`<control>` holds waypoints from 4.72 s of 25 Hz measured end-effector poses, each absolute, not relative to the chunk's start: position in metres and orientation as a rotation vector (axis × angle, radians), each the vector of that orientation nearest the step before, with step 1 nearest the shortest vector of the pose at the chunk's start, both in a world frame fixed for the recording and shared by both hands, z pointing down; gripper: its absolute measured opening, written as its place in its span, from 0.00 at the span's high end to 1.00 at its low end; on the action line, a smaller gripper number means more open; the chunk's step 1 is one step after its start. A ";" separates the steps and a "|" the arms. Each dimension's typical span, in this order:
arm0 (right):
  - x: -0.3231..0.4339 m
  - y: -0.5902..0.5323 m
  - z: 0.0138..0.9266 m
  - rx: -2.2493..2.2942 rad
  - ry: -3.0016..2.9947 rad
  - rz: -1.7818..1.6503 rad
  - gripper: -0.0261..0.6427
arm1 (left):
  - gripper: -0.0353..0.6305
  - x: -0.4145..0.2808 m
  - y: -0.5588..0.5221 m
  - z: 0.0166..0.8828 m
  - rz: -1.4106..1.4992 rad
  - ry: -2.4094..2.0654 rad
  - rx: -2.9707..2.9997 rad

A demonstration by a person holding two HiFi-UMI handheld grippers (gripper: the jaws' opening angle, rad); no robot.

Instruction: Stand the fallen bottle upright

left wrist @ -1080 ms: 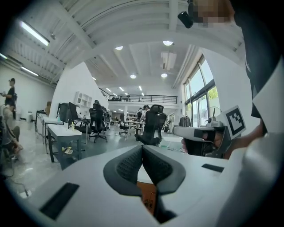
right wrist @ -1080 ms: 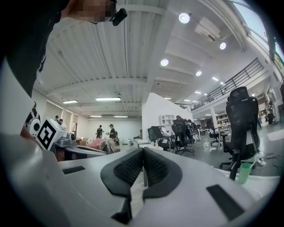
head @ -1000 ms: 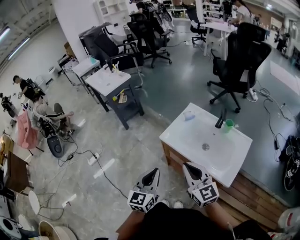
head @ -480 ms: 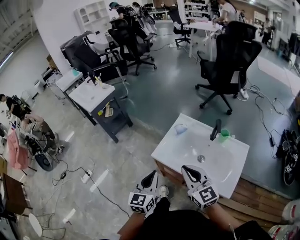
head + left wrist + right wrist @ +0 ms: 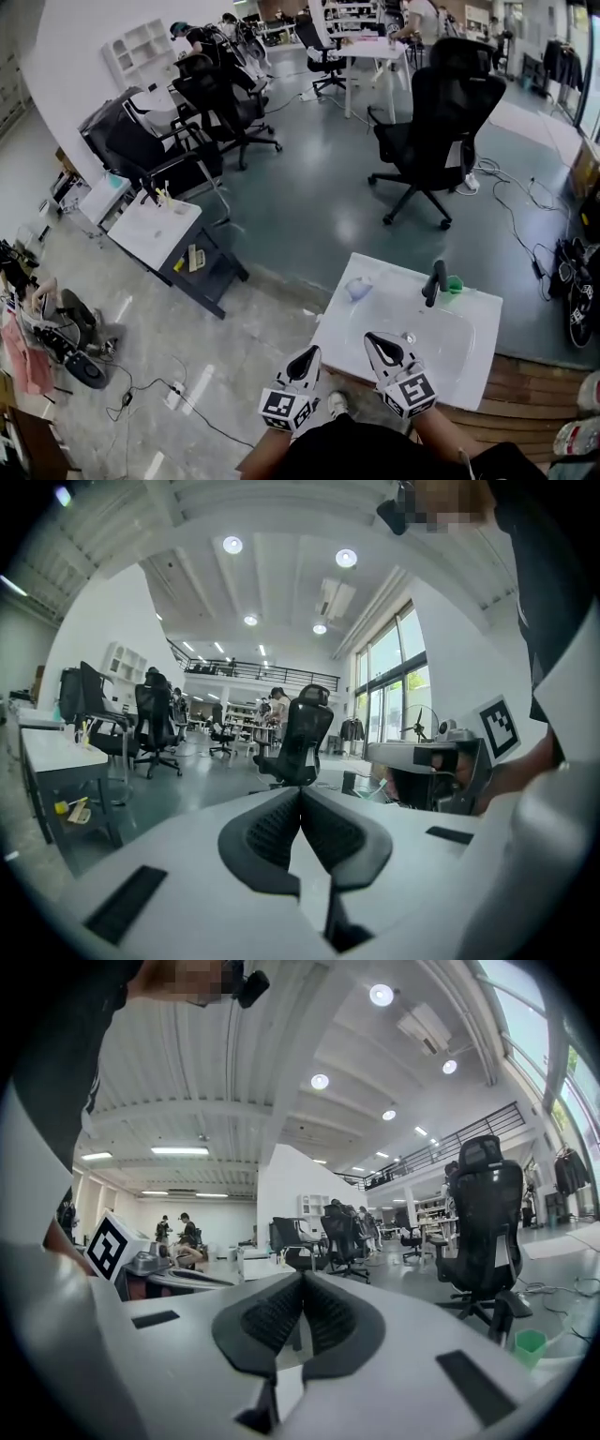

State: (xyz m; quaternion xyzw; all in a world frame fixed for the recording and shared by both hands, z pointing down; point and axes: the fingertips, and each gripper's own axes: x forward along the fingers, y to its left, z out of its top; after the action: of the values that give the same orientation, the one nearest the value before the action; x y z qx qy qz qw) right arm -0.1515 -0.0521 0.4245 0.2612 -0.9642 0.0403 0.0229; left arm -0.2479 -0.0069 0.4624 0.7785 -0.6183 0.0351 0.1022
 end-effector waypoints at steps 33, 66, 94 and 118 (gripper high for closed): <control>-0.119 -0.209 0.455 1.087 -2.857 0.172 0.94 | 0.74 -0.196 -0.199 0.539 0.520 -1.304 2.509; -0.064 -0.259 0.531 1.015 -2.813 0.426 0.94 | 0.45 -0.158 -0.365 0.716 1.542 -0.872 2.049; -0.069 -0.260 0.556 1.063 -2.770 0.437 0.94 | 0.52 -0.166 -0.378 0.739 1.480 -0.842 2.039; -0.092 -0.247 0.551 1.018 -2.789 0.446 0.94 | 0.55 -0.188 -0.366 0.654 1.178 -1.129 2.267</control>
State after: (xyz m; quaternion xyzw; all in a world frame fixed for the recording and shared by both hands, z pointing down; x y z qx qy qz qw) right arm -0.0919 -0.2475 0.5505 0.3382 -0.9267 0.1483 0.0695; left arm -0.1875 -0.3655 0.6535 0.7993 -0.3980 0.4154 0.1735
